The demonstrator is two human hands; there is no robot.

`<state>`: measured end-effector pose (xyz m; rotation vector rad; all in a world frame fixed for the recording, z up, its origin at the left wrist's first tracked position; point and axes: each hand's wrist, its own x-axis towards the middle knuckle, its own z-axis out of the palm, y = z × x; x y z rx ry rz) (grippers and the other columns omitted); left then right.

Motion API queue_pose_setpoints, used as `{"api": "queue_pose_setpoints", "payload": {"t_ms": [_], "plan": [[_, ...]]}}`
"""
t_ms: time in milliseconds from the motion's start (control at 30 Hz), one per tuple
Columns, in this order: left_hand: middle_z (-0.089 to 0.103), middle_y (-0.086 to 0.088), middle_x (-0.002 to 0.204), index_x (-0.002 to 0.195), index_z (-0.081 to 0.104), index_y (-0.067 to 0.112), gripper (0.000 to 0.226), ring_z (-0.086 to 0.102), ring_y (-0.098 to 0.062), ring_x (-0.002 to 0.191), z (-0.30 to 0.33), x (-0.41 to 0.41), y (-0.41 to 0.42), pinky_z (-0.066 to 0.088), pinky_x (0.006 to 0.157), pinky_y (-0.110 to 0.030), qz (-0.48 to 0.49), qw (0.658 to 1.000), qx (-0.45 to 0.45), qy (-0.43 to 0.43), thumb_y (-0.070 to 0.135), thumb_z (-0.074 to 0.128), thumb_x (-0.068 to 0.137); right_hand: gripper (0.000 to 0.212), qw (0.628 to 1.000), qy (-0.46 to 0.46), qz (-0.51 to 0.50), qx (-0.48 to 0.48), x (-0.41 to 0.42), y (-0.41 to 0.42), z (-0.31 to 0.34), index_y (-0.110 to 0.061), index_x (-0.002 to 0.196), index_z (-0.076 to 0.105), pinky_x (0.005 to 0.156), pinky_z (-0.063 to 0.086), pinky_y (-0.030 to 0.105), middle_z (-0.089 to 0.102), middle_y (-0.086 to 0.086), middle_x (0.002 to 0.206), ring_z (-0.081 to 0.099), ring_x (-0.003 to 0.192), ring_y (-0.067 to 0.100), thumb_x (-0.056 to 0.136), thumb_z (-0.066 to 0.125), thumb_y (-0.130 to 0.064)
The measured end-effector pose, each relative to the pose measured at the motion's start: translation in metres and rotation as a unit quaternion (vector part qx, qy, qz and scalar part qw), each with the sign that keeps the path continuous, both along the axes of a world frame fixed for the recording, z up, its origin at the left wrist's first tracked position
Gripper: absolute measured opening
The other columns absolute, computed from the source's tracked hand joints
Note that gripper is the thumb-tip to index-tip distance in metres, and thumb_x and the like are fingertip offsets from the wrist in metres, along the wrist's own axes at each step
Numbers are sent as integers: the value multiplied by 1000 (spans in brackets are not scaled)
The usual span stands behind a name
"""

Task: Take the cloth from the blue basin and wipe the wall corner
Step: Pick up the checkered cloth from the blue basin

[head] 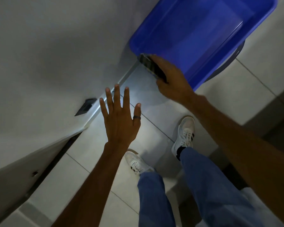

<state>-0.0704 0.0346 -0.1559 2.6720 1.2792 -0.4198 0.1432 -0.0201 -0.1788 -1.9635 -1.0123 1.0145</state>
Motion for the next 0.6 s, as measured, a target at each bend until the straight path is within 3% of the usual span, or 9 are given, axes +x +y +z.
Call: {"api": "queue_pose_setpoints", "payload": {"t_ms": [67,167,200,267,333,367,467,600], "plan": [[13,-11,182,175,30,21,75,5,-37,169,-4,-17,5,10,136,-60,18,1000,23,-8,61,33,112,61,985,158,-69,14,-37,-8,6,-16,155,40,92,61,43,62,29,132,68,110,41,97,49,0],[13,-16,181,175,28,18,74,6,-42,168,-32,-40,15,9,137,-59,34,997,67,-22,55,49,114,58,911,379,-162,-12,-96,-19,-38,-23,148,52,92,63,24,70,1,132,71,115,12,94,50,0],[14,-19,180,174,29,17,75,8,-45,167,-46,-47,19,8,136,-59,28,996,85,-27,54,51,113,55,864,458,-206,-19,-115,-22,-63,-22,144,55,93,62,26,72,-2,128,72,113,12,94,49,0],[16,-23,179,174,30,15,75,9,-48,165,-76,-58,24,6,135,-56,4,992,122,-40,55,49,113,51,741,592,-316,-18,-153,-24,-119,-12,144,56,107,57,44,70,10,126,67,117,29,94,47,-5],[16,-24,179,174,29,15,75,8,-49,164,-107,-63,27,-1,136,-53,-15,987,150,-55,56,47,114,51,626,654,-424,-8,-179,-24,-173,-8,147,53,117,45,54,65,18,130,59,124,38,97,44,-9],[16,-25,179,174,29,15,75,7,-50,164,-122,-64,29,-4,136,-51,-23,986,157,-59,56,47,113,52,591,664,-458,-1,-189,-20,-198,-9,148,53,119,43,55,64,19,134,57,128,38,97,43,-10],[14,-28,178,174,30,13,75,6,-53,164,-166,-57,42,0,135,-59,-65,985,149,-54,53,50,113,55,556,663,-499,49,-202,1,-258,-12,150,51,123,39,57,60,21,149,54,141,42,97,40,-10],[8,-27,179,177,22,15,80,4,-51,165,-206,-31,77,0,134,-61,-167,964,207,-28,60,39,113,59,571,630,-508,138,-202,44,-303,-17,148,54,113,50,48,68,14,141,63,133,33,89,49,-14]]}}
